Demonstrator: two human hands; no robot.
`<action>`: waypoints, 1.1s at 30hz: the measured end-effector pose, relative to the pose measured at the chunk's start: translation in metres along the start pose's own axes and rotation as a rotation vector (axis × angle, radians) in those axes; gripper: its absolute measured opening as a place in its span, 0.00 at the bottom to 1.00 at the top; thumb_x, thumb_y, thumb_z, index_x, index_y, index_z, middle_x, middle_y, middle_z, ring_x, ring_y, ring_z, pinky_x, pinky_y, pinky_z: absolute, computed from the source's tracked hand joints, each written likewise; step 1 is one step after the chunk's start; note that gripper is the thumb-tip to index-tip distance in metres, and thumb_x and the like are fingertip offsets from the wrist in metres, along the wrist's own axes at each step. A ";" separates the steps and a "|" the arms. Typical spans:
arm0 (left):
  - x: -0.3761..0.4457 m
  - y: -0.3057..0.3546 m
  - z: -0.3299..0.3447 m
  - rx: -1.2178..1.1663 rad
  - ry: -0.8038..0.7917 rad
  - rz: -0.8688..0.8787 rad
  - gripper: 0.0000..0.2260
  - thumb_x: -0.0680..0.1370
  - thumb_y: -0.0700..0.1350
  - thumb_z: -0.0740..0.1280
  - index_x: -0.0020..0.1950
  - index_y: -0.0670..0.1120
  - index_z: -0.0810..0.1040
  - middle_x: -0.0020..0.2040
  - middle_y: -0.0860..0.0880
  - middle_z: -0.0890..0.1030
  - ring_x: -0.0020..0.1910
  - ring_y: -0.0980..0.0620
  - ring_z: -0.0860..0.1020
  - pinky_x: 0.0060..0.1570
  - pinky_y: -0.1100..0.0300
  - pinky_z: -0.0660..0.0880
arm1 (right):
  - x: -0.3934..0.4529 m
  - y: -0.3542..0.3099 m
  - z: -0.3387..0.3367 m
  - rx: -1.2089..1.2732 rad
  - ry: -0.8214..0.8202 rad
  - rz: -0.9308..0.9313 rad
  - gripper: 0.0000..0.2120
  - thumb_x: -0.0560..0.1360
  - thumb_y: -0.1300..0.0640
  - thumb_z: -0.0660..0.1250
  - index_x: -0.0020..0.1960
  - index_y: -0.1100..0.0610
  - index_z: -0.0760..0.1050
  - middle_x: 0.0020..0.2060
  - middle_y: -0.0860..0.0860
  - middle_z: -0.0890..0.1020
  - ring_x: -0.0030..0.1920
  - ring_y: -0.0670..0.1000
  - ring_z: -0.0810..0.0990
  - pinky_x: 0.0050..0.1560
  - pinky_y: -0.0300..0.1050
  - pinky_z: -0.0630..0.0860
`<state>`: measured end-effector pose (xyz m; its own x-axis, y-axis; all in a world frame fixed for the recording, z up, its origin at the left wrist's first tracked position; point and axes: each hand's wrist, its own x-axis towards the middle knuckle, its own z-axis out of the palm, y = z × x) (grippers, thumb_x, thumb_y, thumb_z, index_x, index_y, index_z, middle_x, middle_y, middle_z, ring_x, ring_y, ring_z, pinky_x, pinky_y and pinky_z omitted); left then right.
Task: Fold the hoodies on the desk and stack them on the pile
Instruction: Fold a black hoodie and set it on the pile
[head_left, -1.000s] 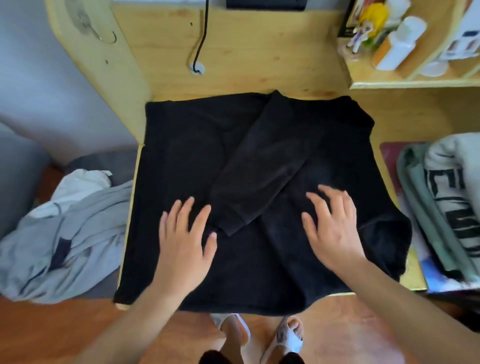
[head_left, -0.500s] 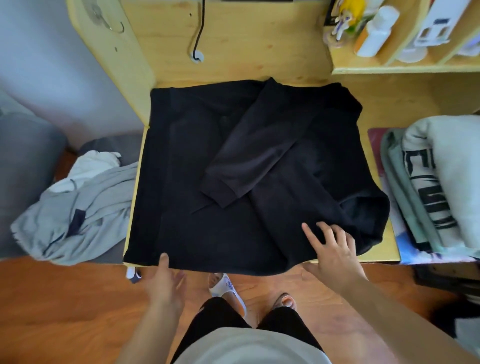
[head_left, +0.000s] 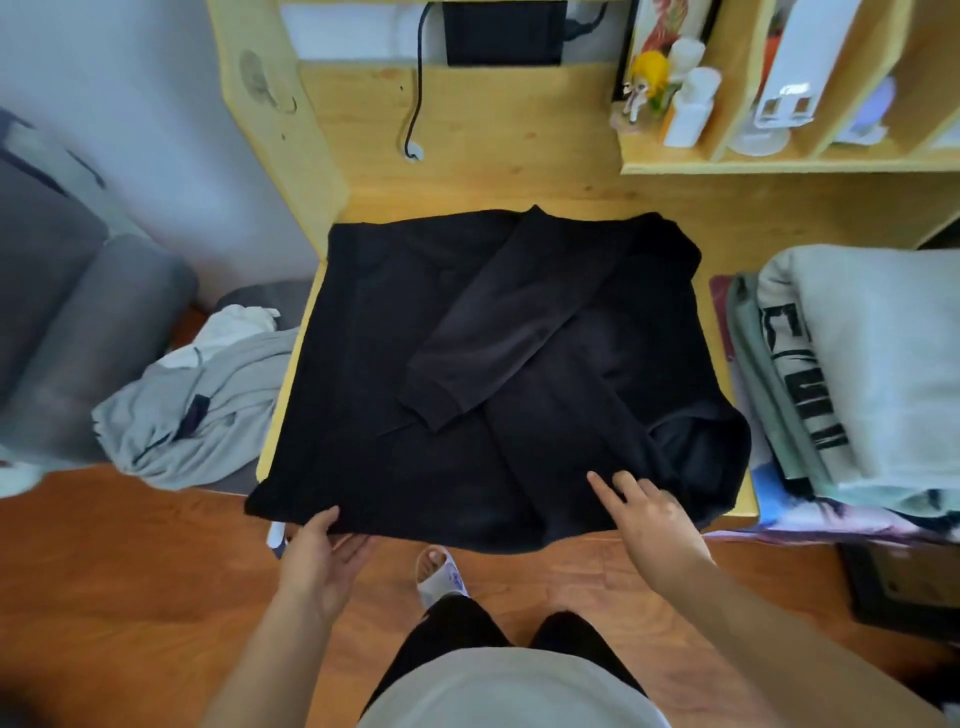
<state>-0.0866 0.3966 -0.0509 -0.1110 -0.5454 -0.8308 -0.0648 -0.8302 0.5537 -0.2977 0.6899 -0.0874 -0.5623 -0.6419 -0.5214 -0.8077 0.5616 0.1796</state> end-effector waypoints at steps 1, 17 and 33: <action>-0.006 -0.004 -0.006 -0.054 -0.006 0.015 0.15 0.85 0.42 0.62 0.71 0.45 0.70 0.59 0.41 0.79 0.57 0.42 0.80 0.59 0.45 0.77 | -0.005 0.001 0.003 0.018 0.000 -0.010 0.49 0.69 0.59 0.74 0.83 0.55 0.50 0.66 0.54 0.70 0.61 0.56 0.74 0.62 0.48 0.75; -0.088 0.091 0.041 -0.180 -0.117 0.314 0.11 0.83 0.48 0.65 0.43 0.45 0.77 0.40 0.47 0.82 0.47 0.49 0.83 0.57 0.54 0.76 | -0.040 0.102 -0.175 0.507 -0.057 -0.105 0.05 0.75 0.59 0.63 0.46 0.50 0.74 0.39 0.49 0.81 0.40 0.51 0.80 0.42 0.55 0.77; 0.114 0.034 0.177 1.944 -0.376 1.052 0.33 0.77 0.71 0.31 0.82 0.64 0.41 0.84 0.51 0.44 0.83 0.43 0.40 0.79 0.35 0.44 | 0.129 0.037 -0.097 0.436 0.323 0.607 0.29 0.83 0.39 0.50 0.81 0.49 0.57 0.80 0.56 0.59 0.80 0.60 0.51 0.79 0.62 0.44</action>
<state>-0.2767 0.3266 -0.1162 -0.8594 -0.3438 -0.3785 -0.4424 0.8712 0.2130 -0.4173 0.5767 -0.0671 -0.9571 -0.2423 -0.1588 -0.2419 0.9700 -0.0220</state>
